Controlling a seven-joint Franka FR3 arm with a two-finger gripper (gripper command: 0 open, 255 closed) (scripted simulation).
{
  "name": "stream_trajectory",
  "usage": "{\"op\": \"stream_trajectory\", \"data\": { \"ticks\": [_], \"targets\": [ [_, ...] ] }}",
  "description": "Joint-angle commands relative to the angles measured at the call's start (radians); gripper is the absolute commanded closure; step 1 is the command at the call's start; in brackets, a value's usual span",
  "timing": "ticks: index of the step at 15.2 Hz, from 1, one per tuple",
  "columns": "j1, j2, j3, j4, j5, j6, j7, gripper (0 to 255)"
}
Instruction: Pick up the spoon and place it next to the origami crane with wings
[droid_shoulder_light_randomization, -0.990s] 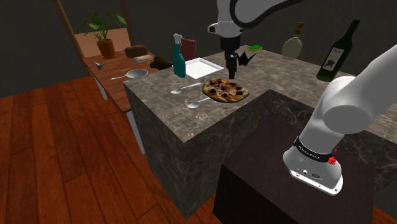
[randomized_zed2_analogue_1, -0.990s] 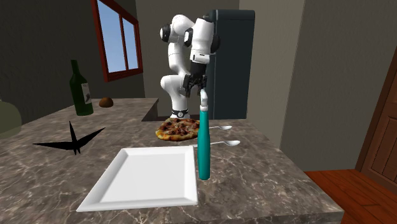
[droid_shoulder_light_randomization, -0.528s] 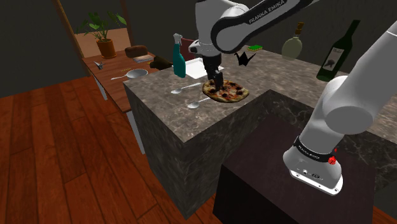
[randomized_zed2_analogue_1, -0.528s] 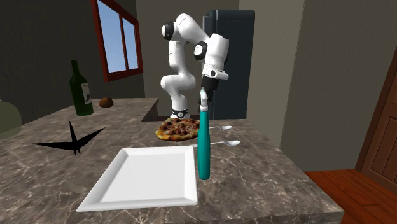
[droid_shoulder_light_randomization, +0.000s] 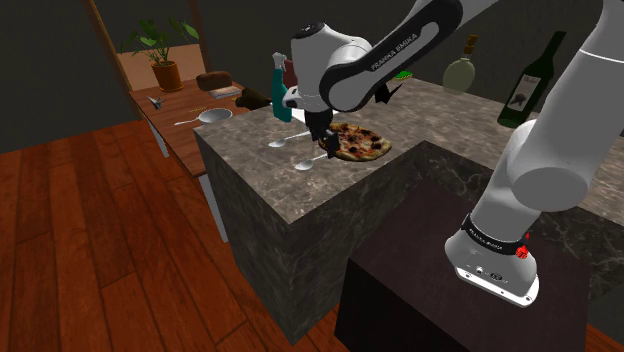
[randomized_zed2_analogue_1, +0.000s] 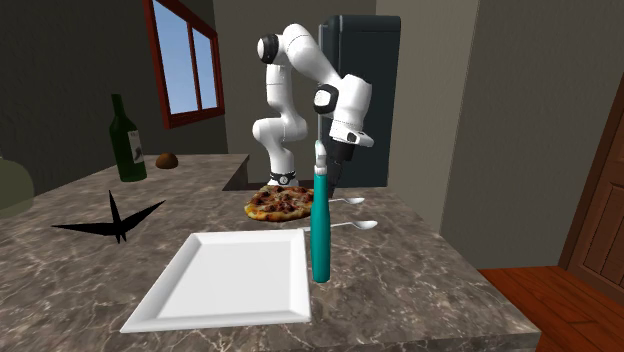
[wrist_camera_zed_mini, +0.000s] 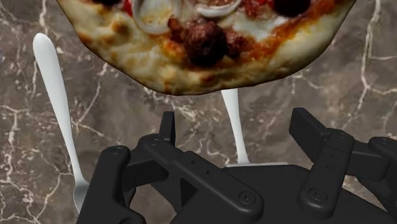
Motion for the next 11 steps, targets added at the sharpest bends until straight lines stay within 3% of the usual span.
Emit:
{"op": "stream_trajectory", "data": {
  "ticks": [1, 10, 11],
  "targets": [
    [-0.003, 0.014, -0.003, -0.017, -0.011, 0.031, 0.007, 0],
    [-0.006, 0.027, -0.005, -0.025, -0.019, 0.051, 0.012, 0],
    [-0.006, 0.027, -0.005, -0.025, -0.019, 0.051, 0.012, 255]
  ]
}}
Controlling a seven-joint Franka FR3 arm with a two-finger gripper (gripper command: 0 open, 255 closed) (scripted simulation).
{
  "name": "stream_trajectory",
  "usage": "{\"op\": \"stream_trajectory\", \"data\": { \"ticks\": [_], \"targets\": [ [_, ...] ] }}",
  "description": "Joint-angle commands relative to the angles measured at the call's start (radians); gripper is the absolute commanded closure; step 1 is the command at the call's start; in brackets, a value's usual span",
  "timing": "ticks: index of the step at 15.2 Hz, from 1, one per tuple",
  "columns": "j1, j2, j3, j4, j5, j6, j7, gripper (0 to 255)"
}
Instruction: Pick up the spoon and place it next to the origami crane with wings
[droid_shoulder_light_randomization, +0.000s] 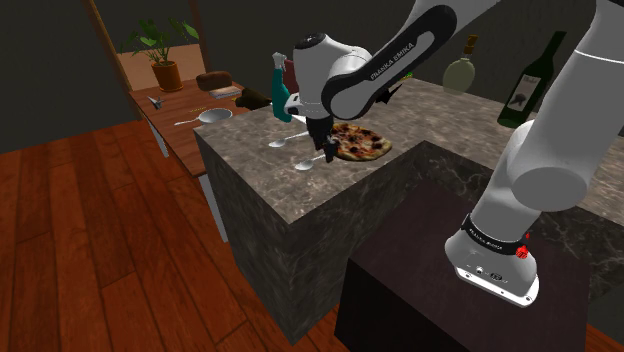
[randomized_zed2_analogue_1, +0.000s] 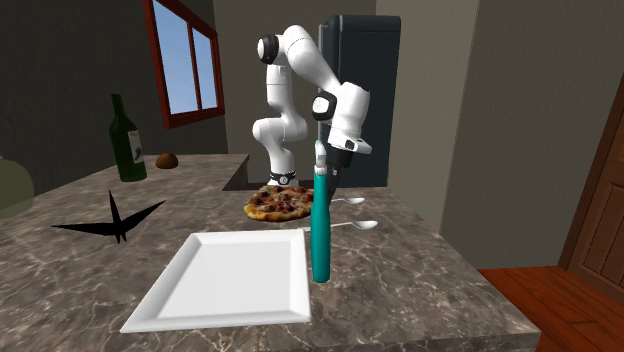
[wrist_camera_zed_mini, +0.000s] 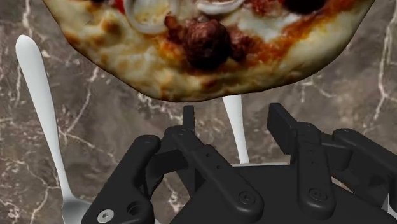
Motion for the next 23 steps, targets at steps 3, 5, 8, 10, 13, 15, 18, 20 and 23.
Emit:
{"op": "stream_trajectory", "data": {
  "ticks": [3, 5, 8, 10, 13, 15, 18, 20, 23],
  "targets": [
    [0.000, 0.000, 0.000, 0.000, 0.000, 0.000, 0.000, 255],
    [0.000, 0.000, 0.000, 0.000, 0.000, 0.000, 0.000, 255],
    [0.000, 0.000, 0.000, 0.000, 0.000, 0.000, 0.000, 255],
    [0.000, -0.009, 0.000, 0.004, 0.005, -0.013, -0.006, 255],
    [0.002, -0.034, 0.001, 0.019, 0.019, -0.051, -0.022, 255],
    [0.003, -0.050, 0.001, 0.030, 0.027, -0.076, -0.032, 255],
    [0.004, -0.073, 0.002, 0.048, 0.039, -0.115, -0.047, 255],
    [0.005, -0.087, 0.002, 0.062, 0.046, -0.141, -0.056, 255],
    [0.007, -0.106, 0.002, 0.083, 0.055, -0.179, -0.069, 255]
  ]
}}
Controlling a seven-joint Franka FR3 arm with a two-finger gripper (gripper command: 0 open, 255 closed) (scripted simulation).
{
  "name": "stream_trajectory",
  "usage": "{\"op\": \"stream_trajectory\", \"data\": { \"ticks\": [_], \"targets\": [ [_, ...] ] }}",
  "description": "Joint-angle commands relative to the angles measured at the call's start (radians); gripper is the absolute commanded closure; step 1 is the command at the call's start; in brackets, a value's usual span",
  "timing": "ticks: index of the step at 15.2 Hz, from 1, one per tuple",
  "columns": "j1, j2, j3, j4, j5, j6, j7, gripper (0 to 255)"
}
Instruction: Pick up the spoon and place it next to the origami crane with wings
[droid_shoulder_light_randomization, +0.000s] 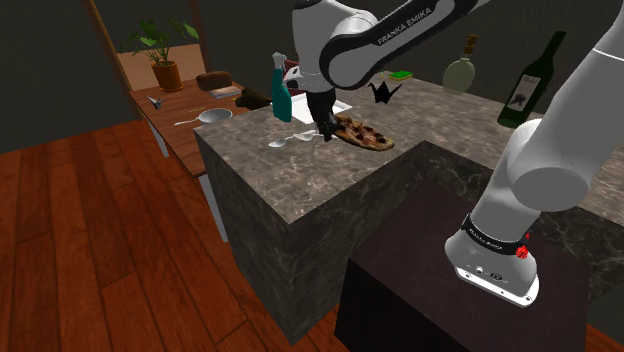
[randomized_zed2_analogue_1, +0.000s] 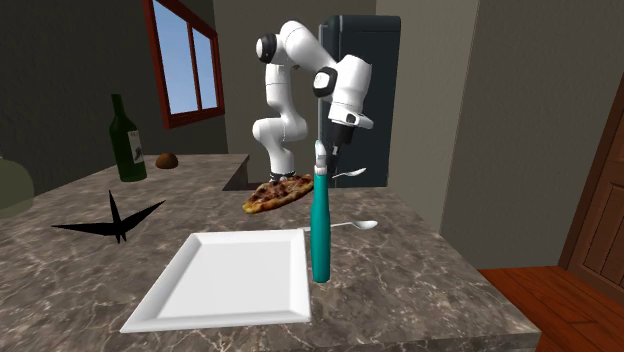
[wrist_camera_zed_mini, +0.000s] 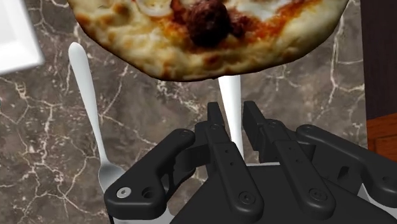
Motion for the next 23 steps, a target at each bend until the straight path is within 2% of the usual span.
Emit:
{"op": "stream_trajectory", "data": {
  "ticks": [1, 18, 23],
  "targets": [
    [0.000, -0.009, -0.001, 0.018, 0.005, -0.025, -0.010, 255],
    [0.005, -0.075, -0.001, 0.179, 0.038, -0.245, -0.071, 255],
    [-0.034, -0.138, -0.060, 0.111, 0.024, -0.217, -0.161, 255]
  ]
}}
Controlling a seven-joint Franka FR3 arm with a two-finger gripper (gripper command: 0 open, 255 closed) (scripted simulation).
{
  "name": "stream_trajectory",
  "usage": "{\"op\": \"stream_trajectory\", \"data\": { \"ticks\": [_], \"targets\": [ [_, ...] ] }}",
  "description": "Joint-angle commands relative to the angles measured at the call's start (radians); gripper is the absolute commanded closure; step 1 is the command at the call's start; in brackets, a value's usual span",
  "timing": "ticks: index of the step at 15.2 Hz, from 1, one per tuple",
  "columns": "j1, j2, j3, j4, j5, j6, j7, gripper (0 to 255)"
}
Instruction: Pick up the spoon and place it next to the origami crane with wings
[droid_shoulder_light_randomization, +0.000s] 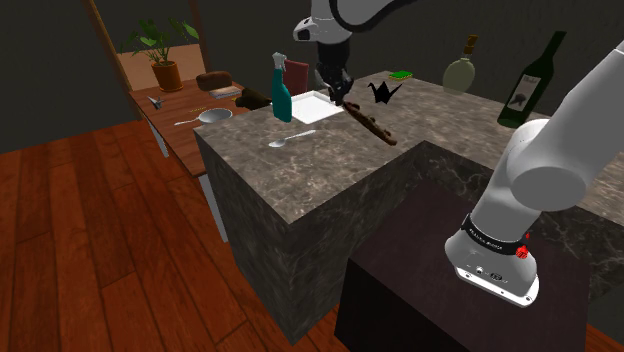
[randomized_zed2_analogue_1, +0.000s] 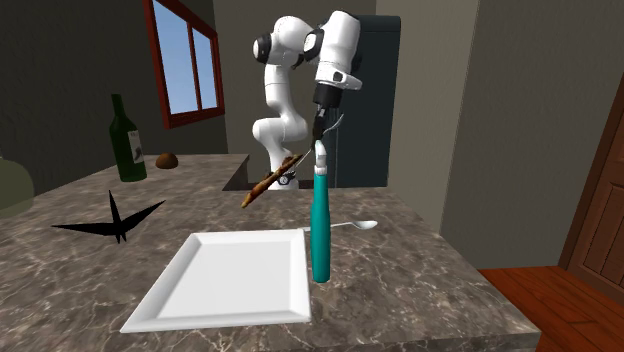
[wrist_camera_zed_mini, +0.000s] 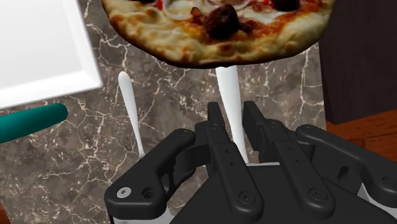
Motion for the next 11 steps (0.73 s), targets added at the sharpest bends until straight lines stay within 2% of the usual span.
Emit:
{"op": "stream_trajectory", "data": {
  "ticks": [1, 11],
  "targets": [
    [-0.021, -0.032, -0.033, -0.034, -0.009, 0.014, -0.049, 255],
    [-0.123, -0.110, -0.199, -0.118, -0.068, 0.081, -0.279, 255]
  ]
}}
